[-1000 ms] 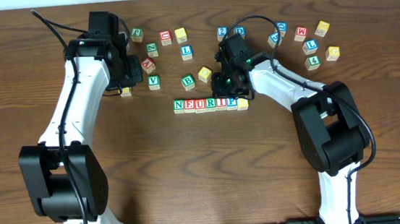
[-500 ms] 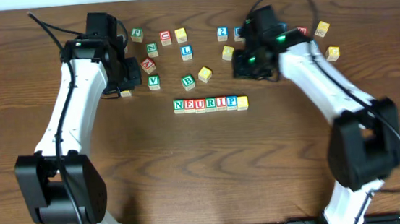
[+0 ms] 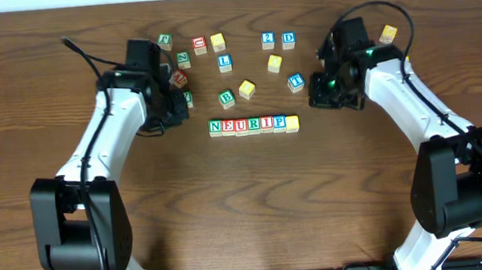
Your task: Spell out NEURIPS
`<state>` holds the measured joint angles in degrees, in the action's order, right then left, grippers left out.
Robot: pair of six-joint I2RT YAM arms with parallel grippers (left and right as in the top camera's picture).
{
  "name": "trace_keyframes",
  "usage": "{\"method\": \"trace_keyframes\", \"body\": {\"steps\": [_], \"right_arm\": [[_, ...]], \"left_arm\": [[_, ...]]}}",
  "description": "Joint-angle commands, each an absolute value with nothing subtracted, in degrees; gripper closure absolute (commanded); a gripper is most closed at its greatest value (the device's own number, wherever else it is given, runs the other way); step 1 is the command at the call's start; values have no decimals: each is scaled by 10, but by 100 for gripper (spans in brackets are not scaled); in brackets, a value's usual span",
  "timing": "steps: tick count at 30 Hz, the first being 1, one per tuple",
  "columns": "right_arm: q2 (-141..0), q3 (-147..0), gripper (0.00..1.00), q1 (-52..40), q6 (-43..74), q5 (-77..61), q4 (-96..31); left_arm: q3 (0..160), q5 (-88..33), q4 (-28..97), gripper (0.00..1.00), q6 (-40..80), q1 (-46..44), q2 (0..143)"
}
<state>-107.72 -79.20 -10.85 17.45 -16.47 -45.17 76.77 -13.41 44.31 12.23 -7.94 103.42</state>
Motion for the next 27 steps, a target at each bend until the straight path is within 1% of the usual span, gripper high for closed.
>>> {"method": "trace_keyframes", "body": {"steps": [1, 6, 10, 16, 20, 27], "right_arm": [[-1089, -770, 97, -111, 199, -160, -435], [-1104, -765, 96, -111, 199, -159, -425], [-1122, -764, 97, -112, 199, -160, -421], [-1152, -764, 99, -121, 199, -160, -415], [-1154, -764, 98, -121, 199, -159, -413], [-1154, -764, 97, -122, 199, -160, -409]], "left_arm": [[761, -144, 438, 93, 128, -82, 1047], [761, -147, 435, 93, 128, -82, 1075], [761, -172, 419, 92, 119, -82, 1094], [761, -196, 395, 92, 104, -82, 1121], [760, -219, 384, 92, 97, -83, 1133], [760, -225, 369, 92, 97, -83, 1163]]}}
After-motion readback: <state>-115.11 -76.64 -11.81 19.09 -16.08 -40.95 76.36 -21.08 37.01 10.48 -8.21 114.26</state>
